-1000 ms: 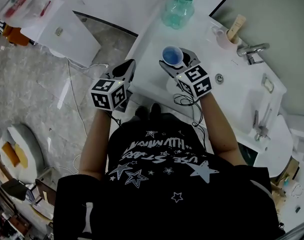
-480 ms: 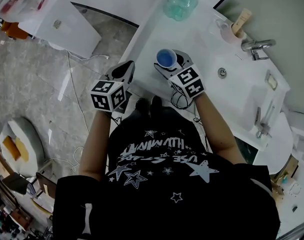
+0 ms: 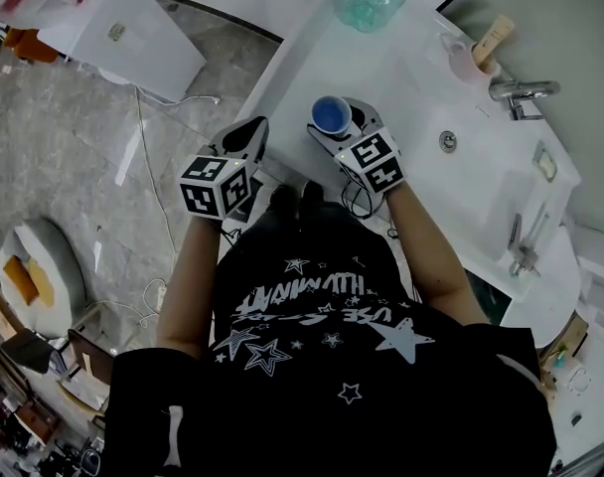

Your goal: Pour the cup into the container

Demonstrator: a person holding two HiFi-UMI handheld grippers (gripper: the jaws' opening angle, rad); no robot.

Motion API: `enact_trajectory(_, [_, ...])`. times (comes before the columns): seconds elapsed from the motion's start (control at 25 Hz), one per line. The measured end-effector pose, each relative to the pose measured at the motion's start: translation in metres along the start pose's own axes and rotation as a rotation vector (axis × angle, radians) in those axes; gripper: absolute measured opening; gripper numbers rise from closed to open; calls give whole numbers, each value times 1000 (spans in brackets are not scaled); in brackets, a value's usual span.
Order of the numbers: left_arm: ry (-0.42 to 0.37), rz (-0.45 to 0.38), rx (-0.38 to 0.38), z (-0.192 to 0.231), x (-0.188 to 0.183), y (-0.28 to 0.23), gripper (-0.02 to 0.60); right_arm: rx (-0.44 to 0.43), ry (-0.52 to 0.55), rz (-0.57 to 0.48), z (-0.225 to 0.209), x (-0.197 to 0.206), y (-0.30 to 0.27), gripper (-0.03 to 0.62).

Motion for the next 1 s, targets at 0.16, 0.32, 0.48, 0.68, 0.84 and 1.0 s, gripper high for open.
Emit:
enact_trajectory(0.16, [10, 3, -4, 1, 5, 2, 11, -22, 14, 0, 7, 1, -5, 282])
enact_trajectory(0.32, [19, 3, -7, 2, 9, 5, 11, -21, 51, 7, 15, -1, -11, 284])
enact_trajectory(0.48, [26, 5, -8, 6, 13, 9, 11, -44, 51, -2, 24, -7, -15, 284])
enact_trajectory(0.68, [28, 5, -8, 10, 15, 14, 11, -30, 60, -2, 26, -12, -19, 284])
enact_trajectory(0.84, [26, 4, -5, 14, 16, 17, 11, -32, 64, 1, 30, -14, -24, 285])
enact_trajectory(1.0, [18, 2, 3, 18, 17, 20, 11, -20, 62, -5, 32, -20, -28, 285])
Point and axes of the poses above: the fingertips, and each gripper's own axes: y backward along the fingers, z to its left, x out of its underside, the point moved 2 cm from there along y, backward along the fingers, and after that the axes turned 15 degrees about z, right-handed, at the moved point
